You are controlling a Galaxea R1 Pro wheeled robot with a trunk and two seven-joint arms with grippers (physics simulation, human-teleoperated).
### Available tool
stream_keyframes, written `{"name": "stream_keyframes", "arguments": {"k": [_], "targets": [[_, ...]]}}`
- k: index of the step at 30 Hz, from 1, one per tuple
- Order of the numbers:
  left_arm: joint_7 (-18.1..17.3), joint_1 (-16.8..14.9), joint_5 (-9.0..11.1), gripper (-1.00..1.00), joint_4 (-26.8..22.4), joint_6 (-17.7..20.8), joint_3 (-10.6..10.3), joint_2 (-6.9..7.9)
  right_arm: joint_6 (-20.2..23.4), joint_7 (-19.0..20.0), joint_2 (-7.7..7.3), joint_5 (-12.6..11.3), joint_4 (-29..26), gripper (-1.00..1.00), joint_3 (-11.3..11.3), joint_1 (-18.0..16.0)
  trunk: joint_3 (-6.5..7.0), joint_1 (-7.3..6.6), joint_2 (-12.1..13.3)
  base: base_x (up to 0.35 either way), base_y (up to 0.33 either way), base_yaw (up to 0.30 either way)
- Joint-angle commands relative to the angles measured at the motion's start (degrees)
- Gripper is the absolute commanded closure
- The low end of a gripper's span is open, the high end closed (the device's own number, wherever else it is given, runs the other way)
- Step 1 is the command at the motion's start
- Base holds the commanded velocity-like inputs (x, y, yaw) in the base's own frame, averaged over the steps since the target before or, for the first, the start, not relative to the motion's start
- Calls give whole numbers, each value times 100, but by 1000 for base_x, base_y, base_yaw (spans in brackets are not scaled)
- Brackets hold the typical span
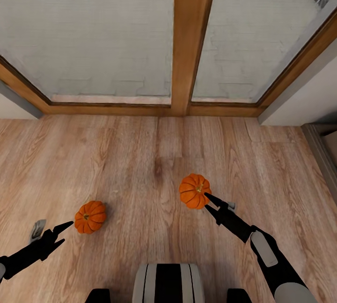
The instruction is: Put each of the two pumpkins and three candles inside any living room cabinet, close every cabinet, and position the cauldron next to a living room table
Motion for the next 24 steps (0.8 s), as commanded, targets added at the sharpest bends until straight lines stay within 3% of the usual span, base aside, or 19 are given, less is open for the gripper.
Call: {"name": "stream_keyframes", "arguments": {"k": [1, 24], "targets": [[4, 0, 0, -100, 0, 1, 0, 0, 11, 10, 0, -19, 0, 100, -1, 0, 0, 0, 0, 194, 0, 0], [60, 0, -3, -100, 0, 11, 0, 2, 11, 10, 0, -19, 0, 100, -1, -1, 0, 0, 0, 29, 4, 0]]}}
